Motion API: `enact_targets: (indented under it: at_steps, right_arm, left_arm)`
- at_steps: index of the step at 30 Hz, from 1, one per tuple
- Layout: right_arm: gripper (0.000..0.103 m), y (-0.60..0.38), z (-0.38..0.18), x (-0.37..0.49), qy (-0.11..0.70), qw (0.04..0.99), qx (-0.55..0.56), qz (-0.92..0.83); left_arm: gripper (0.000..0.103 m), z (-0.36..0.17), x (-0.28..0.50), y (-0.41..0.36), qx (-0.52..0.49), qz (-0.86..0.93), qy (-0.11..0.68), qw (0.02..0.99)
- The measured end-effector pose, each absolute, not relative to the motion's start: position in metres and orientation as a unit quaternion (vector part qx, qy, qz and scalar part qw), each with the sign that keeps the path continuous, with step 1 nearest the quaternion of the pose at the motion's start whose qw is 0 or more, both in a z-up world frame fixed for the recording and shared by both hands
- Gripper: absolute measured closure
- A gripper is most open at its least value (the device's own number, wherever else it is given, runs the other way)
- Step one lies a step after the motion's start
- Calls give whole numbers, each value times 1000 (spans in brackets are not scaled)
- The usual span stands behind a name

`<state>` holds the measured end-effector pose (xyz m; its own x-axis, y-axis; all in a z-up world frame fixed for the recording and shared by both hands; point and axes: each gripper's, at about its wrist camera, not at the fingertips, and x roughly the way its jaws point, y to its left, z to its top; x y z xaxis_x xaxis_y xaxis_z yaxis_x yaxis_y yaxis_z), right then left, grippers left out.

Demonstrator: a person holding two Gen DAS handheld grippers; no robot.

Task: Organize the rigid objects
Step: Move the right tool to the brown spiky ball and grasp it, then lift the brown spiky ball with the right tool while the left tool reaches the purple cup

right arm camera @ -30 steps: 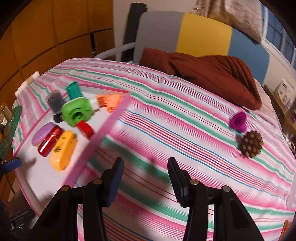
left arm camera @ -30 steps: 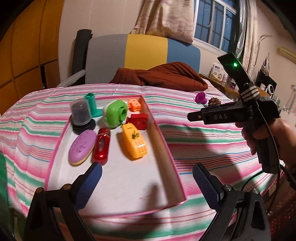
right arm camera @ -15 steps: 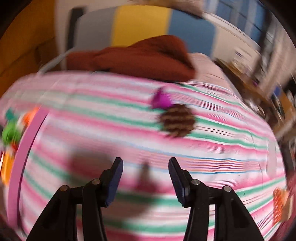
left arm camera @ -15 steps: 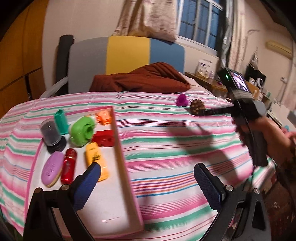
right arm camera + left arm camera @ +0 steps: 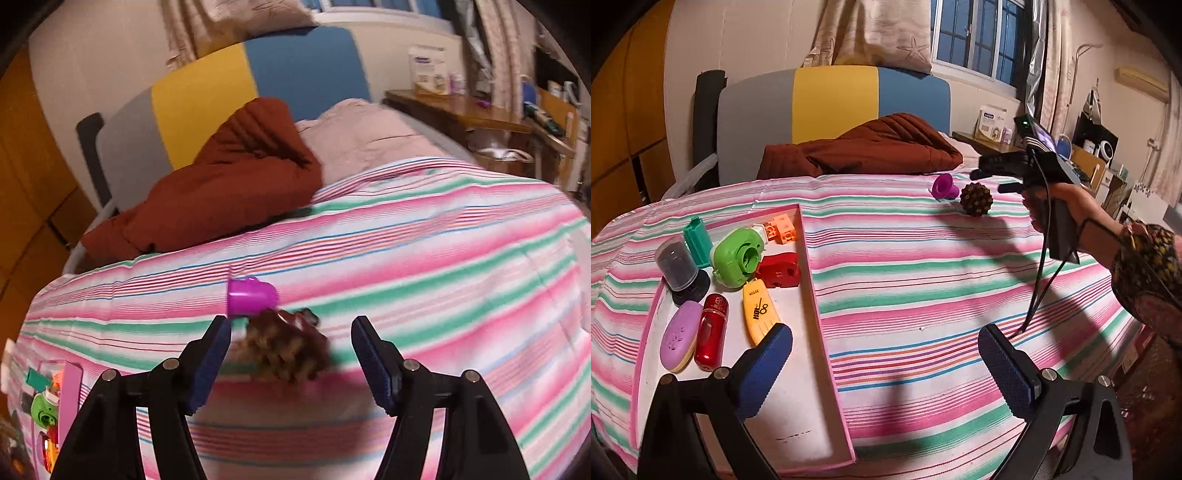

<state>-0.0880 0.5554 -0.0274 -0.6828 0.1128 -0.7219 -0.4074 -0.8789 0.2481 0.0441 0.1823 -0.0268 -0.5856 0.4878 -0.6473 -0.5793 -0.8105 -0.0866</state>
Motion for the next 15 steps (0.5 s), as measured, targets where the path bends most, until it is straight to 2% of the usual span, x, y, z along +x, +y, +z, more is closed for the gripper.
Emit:
enact_targets:
  at_steps: [2,4,15]
  right_arm:
    - [37,555,-38,-97,195,131,-386,892]
    - [44,549,-45,-102,177,119,-399,892]
    - [43,472,-43,-87,-46,73,-457,885]
  left_arm:
    - [2,-28,42,183,-345,887,71,299]
    - [2,-29,41,184,-345,887,70,298]
    - [2,-27,41,176,-343,889,57,296]
